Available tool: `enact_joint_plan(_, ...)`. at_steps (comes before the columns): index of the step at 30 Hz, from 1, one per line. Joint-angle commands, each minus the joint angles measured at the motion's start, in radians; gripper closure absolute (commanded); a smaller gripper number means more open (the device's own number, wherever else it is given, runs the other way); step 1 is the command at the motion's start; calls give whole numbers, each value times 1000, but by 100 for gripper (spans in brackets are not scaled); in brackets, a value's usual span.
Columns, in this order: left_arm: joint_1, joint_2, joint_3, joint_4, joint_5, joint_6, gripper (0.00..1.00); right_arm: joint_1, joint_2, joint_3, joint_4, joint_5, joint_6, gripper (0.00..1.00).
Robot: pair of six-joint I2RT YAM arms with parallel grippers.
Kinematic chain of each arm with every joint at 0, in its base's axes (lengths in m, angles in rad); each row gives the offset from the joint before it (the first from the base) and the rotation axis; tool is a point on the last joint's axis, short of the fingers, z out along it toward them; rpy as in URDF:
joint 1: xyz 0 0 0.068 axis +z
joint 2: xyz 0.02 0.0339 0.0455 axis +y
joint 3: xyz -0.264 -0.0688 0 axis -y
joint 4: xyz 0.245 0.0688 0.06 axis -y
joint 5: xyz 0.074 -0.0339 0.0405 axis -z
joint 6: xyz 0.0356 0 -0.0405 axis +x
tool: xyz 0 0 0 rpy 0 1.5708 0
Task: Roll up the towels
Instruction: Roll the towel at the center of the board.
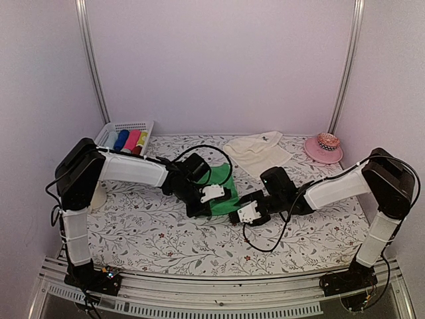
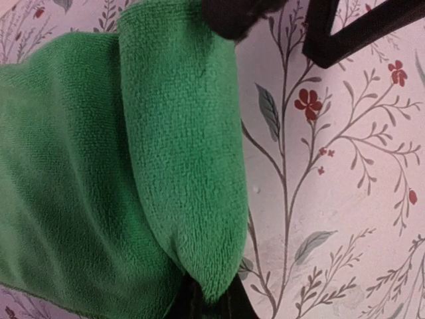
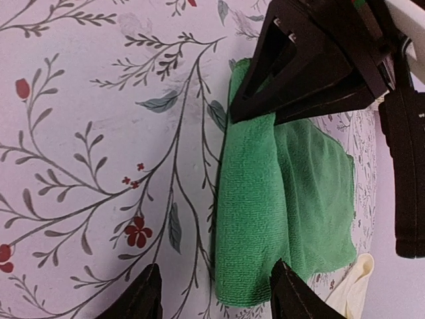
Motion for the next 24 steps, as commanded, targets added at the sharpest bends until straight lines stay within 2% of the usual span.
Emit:
enact_joint_plan(1,2,52,-6,-152,90,-12,100,37,56,6,186,156,41,45)
enact_joint_plan(5,5,66,6,-173,99,-9,100,52,112,44,207,228,64,46)
enact_joint_plan(10,7,69,6,-176,99,-11,100,62,125,42,192,203,64,54)
enact_joint_plan(12,8,71,6,-178,99,-12,100,64,129,49,174,196,67,62)
enact_joint_plan(16,8,66,5,-181,93,-16,100,66,144,94,91,184,89,86)
enact_joint_plan(19,6,52,-3,-182,86,-23,100,65,156,115,33,183,107,94)
enact_joint_plan(21,4,31,-18,-174,59,-35,92,63,161,130,-16,178,115,96)
enact_joint_plan(24,0,-27,-64,-130,9,-62,64,54,164,173,-128,137,121,97)
